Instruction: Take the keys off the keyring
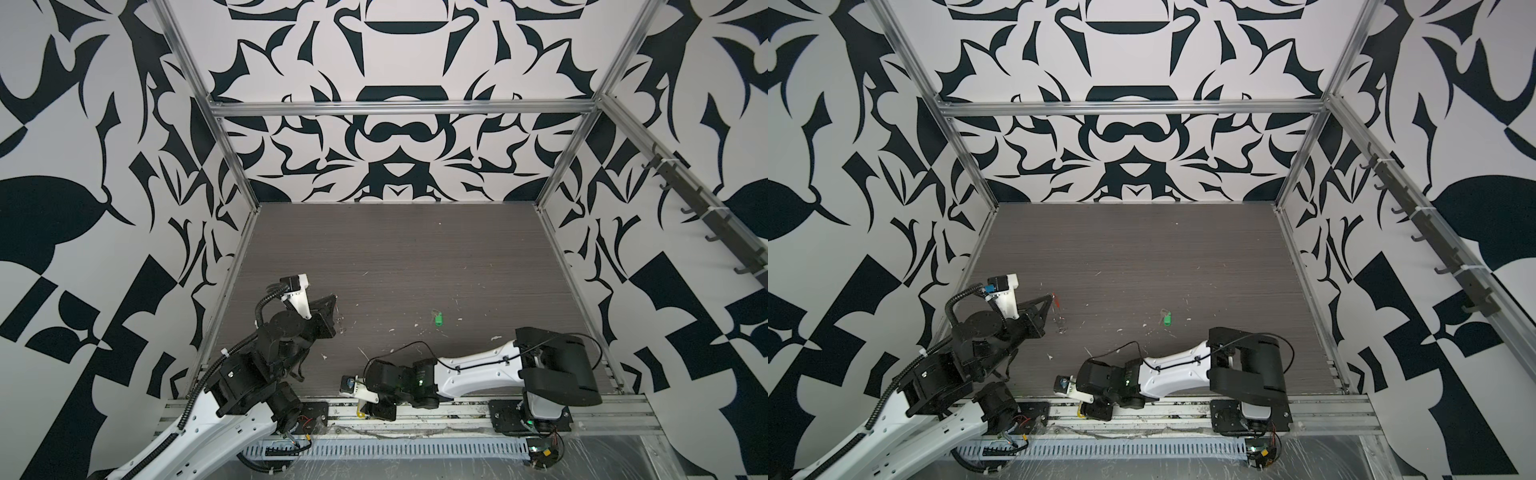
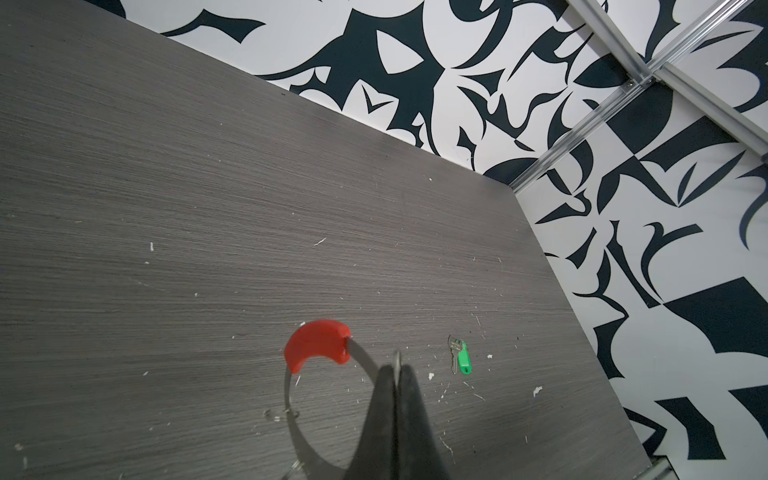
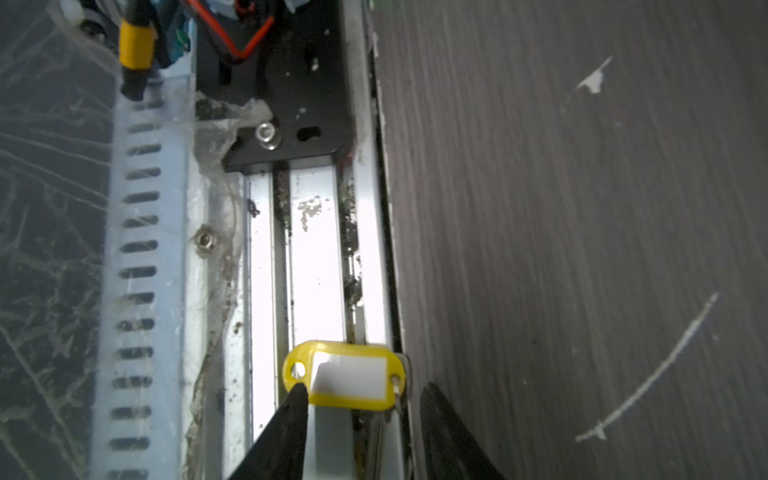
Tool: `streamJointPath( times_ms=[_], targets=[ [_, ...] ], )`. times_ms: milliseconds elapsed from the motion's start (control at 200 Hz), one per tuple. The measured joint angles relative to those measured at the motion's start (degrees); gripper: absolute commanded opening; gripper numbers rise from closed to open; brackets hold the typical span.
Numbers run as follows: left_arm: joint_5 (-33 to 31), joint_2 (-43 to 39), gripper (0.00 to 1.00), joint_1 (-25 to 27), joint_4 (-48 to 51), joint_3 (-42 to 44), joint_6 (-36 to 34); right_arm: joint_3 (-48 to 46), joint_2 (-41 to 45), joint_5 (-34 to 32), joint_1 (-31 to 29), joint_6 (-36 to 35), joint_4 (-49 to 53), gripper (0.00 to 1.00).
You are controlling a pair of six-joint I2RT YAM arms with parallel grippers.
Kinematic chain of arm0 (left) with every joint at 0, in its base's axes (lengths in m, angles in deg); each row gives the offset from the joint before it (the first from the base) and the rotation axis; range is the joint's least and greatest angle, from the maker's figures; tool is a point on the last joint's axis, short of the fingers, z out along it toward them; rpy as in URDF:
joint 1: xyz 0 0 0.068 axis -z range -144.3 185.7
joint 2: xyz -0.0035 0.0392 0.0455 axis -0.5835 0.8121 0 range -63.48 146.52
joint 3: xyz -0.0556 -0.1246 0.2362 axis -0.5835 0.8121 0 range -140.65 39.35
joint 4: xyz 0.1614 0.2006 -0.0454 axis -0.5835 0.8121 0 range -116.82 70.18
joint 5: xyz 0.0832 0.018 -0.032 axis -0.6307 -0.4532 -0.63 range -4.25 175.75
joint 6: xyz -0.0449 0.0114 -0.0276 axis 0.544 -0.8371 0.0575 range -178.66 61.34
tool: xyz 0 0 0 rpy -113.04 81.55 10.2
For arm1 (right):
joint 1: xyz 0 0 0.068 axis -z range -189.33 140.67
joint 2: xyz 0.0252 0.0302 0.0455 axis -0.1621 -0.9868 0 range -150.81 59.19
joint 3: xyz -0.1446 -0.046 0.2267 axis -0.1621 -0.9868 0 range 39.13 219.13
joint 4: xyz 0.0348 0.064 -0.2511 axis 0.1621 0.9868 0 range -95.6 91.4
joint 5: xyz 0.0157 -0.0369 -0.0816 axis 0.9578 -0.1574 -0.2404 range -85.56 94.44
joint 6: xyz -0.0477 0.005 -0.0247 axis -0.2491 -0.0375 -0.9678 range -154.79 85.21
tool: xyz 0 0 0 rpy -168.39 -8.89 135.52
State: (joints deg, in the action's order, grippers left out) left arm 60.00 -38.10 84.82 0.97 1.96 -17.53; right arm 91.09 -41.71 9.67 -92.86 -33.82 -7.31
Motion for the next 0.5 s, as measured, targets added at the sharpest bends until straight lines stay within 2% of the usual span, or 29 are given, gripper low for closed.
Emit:
streamJointPath(
  times_ms=[210,380,500],
  targets=[
    [-0.02,-0.04,0.00,0.00,0.55,0.00,-0.17,2.95,-2.47,-3.23,-0.57,-1.42,2.64,0.45],
    [-0.04,-0.04,0.00,0.00,0.59,0.00,-0.46,3.19,-2.27,-7.32,-0.46,-0.66,3.08,0.37],
    [-0.04,-0.04,0.00,0.00,0.59,0.00,-0.55,1.77,-0.63,-9.31,1.77,1.27,4.17,0.31]
  ],
)
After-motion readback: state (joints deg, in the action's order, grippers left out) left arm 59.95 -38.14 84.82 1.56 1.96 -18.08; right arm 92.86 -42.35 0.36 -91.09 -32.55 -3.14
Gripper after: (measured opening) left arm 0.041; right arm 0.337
